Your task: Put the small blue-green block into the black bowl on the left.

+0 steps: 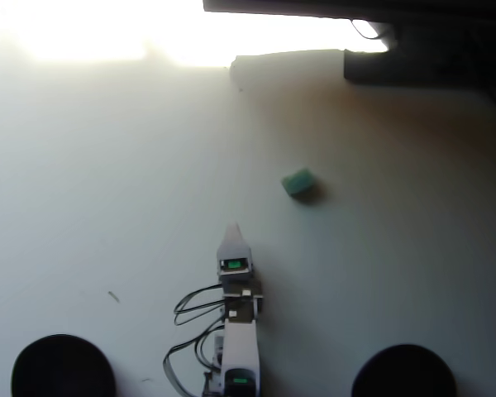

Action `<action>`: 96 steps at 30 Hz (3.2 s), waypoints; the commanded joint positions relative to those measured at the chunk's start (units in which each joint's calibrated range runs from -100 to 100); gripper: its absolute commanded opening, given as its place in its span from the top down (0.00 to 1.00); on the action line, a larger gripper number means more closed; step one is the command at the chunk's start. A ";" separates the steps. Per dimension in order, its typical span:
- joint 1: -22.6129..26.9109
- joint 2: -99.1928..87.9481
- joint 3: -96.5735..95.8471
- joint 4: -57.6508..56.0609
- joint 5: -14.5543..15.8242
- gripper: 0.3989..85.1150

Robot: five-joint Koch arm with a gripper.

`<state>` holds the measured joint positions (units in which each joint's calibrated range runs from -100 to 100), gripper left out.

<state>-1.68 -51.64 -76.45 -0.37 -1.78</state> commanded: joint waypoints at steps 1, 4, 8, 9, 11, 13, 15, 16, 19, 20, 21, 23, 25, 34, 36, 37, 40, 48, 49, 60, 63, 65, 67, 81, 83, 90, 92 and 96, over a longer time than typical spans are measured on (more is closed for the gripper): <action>0.15 1.13 -0.26 -0.32 0.20 0.43; 0.15 1.13 -0.26 -0.32 0.15 0.43; 0.10 1.03 -0.35 -0.32 0.15 0.43; 0.15 1.13 -0.35 -0.32 0.20 0.43; 0.15 1.13 -0.26 -0.32 0.20 0.43; 0.20 1.03 -0.26 -0.32 0.10 0.43; 1.32 1.13 -0.35 -0.32 -0.24 0.43; 1.81 1.13 -0.35 -0.24 -0.34 0.43; 1.76 1.13 -0.35 -0.24 -0.34 0.43; 1.76 1.13 -0.26 -0.24 -0.34 0.43; 1.86 1.13 -0.35 -0.24 -0.34 0.43; 1.90 1.13 -0.26 -0.08 -0.34 0.43; 1.95 1.35 0.85 -0.72 -0.39 0.43; 0.39 6.49 22.48 -21.48 -2.78 0.41; -0.20 8.42 27.10 -23.18 -3.96 0.41; -0.44 9.92 30.06 -24.80 -4.49 0.41; -1.42 14.95 39.39 -29.67 -6.30 0.41; -4.25 27.06 55.66 -33.64 -13.33 0.41; -4.74 28.77 56.95 -33.64 -14.21 0.41; -9.18 44.73 71.28 -33.64 -20.76 0.42; -9.67 47.09 73.03 -33.64 -21.29 0.42; -10.11 47.52 73.03 -34.45 -21.68 0.42; -10.45 47.52 72.85 -35.58 -21.78 0.42; -12.16 49.12 76.36 -36.80 -25.40 0.42; -12.31 49.66 76.45 -36.23 -26.57 0.42; -12.84 53.84 78.40 -33.72 -29.99 0.43; -12.94 55.87 80.06 -33.72 -31.01 0.43; -13.14 61.01 85.14 -33.64 -32.28 0.43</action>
<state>-14.43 8.84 3.79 -36.49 -33.33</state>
